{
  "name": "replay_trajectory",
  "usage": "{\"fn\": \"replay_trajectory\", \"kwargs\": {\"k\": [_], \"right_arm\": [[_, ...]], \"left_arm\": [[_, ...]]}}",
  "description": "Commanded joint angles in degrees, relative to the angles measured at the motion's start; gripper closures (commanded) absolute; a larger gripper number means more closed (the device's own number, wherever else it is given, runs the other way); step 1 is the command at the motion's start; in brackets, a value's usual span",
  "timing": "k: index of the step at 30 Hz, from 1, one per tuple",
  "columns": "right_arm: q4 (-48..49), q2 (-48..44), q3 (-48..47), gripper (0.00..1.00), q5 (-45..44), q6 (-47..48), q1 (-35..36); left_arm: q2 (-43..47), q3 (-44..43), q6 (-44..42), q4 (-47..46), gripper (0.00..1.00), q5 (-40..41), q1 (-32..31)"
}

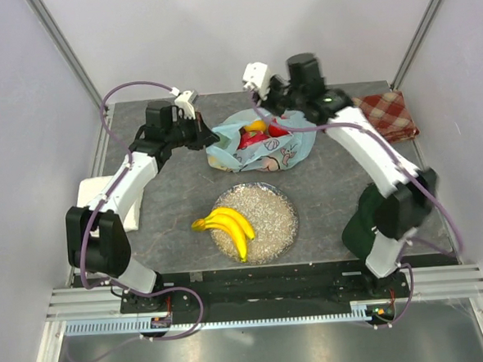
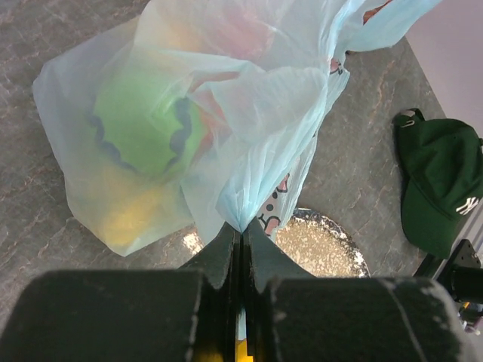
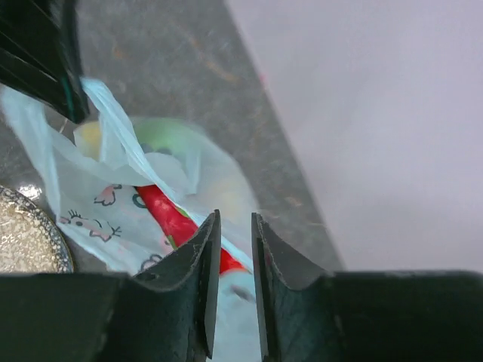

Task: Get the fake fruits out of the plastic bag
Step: Adjust the plastic bag at the center of the board.

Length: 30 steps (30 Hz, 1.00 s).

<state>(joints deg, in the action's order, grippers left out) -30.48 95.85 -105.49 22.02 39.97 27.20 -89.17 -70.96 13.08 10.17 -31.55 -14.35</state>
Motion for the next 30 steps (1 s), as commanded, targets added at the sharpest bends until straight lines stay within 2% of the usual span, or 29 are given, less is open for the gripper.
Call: {"fn": "replay_trajectory", "kwargs": {"k": [1, 4, 7, 10, 14, 18, 19, 21, 23, 24, 26, 27, 28, 30], "right_arm": [[2.87, 14.43, 3.54, 0.75, -1.54, -4.36, 0.75], [4.28, 19.71, 2.49, 0.77, -3.64, -6.56, 0.66], [4.64, 20.61, 2.83, 0.78, -6.81, -9.02, 0.57], [4.55, 15.17, 8.25, 0.79, -7.34, -9.12, 0.48], [1.05, 8.04, 16.97, 0.79, -12.61, -7.1, 0.57], [-0.02, -0.28, 22.78, 0.71, -15.52, -6.74, 0.22], [1.37, -1.8, 22.61, 0.64, -14.39, -7.53, 0.31], [2.0, -4.18, 17.64, 0.61, -11.93, -7.89, 0.31], [1.83, -4.01, 14.02, 0.58, -5.79, -6.4, 0.31], [1.83, -3.4, 11.74, 0.59, -3.76, -5.78, 0.31], [0.34, -0.6, 10.23, 0.68, 4.06, -5.25, 0.4], [-1.58, 0.64, 10.13, 0.73, 6.52, -4.73, 0.4], [-2.56, 1.87, 10.48, 0.81, 8.98, -3.76, 0.4], [-5.1, 5.91, 10.31, 0.89, 11.55, -1.56, 1.01]], "left_arm": [[2.24, 0.64, 1.95, -2.35, 0.98, 1.32, -0.24], [2.15, 0.91, 1.86, -2.53, 0.98, 1.49, -0.24], [2.33, 1.17, 1.6, -2.61, 0.98, 1.84, -0.24], [2.15, 0.91, 1.51, -2.62, 0.98, 2.02, -0.24], [1.45, -0.67, 2.38, -2.79, 0.98, 1.67, -0.24], [1.45, -2.34, 4.06, -2.79, 0.98, -0.87, -0.24], [0.84, -2.95, 4.14, -1.31, 0.98, -1.4, -0.24], [-0.21, -5.58, 3.45, 0.45, 0.98, -3.51, -0.24], [-2.85, -8.82, 1.87, 2.91, 0.98, -5.97, -0.24], [-3.9, -9.72, 2.21, 3.79, 0.98, -5.98, -0.15], [-4.79, -10.34, 3.18, 3.63, 0.98, -6.5, -0.15], [-4.88, -10.51, 2.83, 3.28, 0.98, -7.29, -0.15], [-5.14, -10.78, 2.83, 3.1, 0.98, -7.56, -0.15], [-5.49, -12.18, 1.95, 2.75, 0.98, -6.51, -0.15]]}}
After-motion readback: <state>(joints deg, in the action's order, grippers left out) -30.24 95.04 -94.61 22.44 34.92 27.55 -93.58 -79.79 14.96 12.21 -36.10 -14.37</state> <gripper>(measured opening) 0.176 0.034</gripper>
